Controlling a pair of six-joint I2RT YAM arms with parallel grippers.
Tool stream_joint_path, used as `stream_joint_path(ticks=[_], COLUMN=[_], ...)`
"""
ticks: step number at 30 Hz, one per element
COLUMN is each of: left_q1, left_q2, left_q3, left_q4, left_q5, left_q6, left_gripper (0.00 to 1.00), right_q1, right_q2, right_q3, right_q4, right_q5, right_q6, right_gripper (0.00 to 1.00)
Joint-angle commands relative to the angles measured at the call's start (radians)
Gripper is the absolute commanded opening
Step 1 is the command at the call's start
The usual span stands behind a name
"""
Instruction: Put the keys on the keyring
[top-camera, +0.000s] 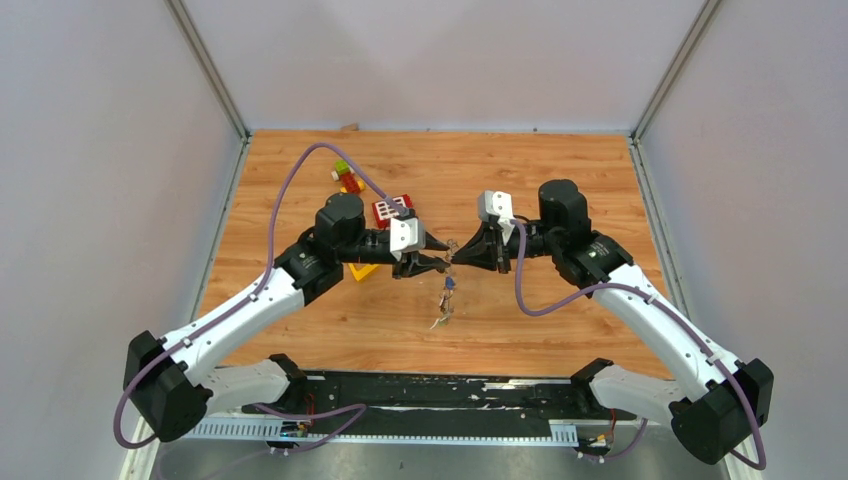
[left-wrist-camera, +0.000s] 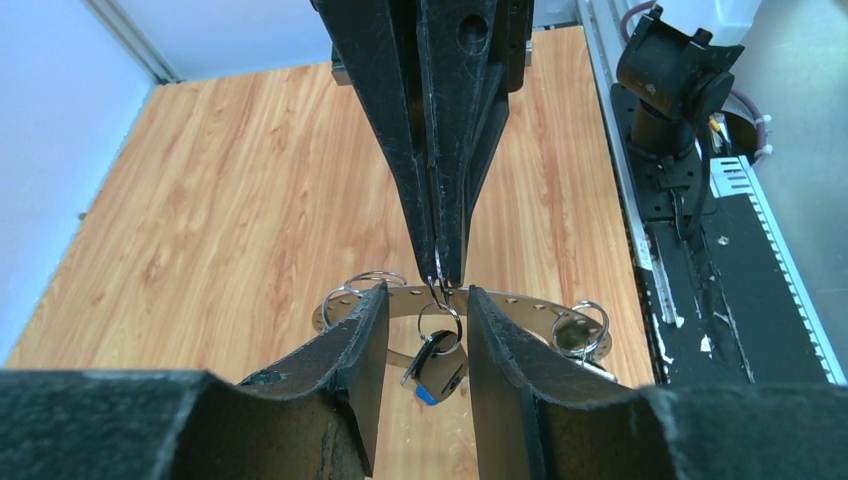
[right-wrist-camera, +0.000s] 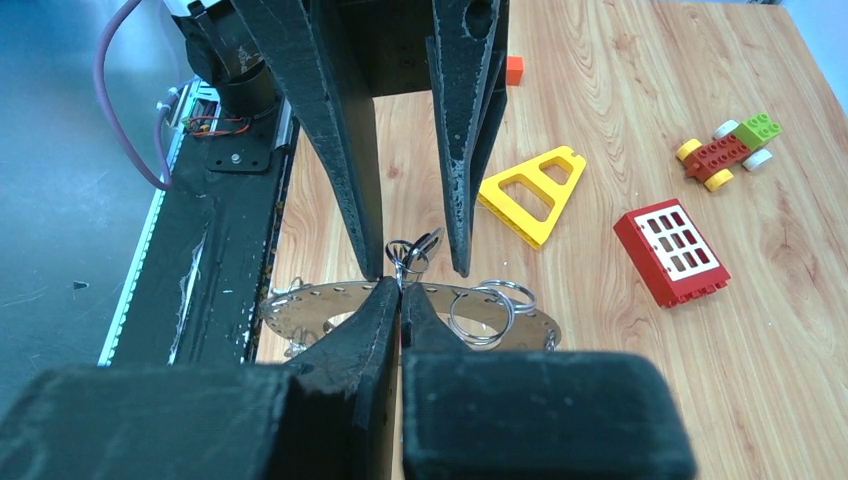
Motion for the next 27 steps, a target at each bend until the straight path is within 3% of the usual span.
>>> stream_joint_path(ticks=[1,27], left_q1=[0.003,0.003], left_q2=[0.014,0.03], left_q3=[0.004,0.024], left_q4=[0.004,0.025], left_q5=[0.022,0.062], left_q6=[0.024,-0.025], left_gripper=[0.41,0.17], right_q1=[-0.008,-0.009], right_q2=[-0.019,-0.004], right_q3=[0.012,0.009], right_q4=[0.066,0.066], right_q5=[-0.041,-0.037], right_q6=[0.007,0.003], right_gripper=[0.0,0.0])
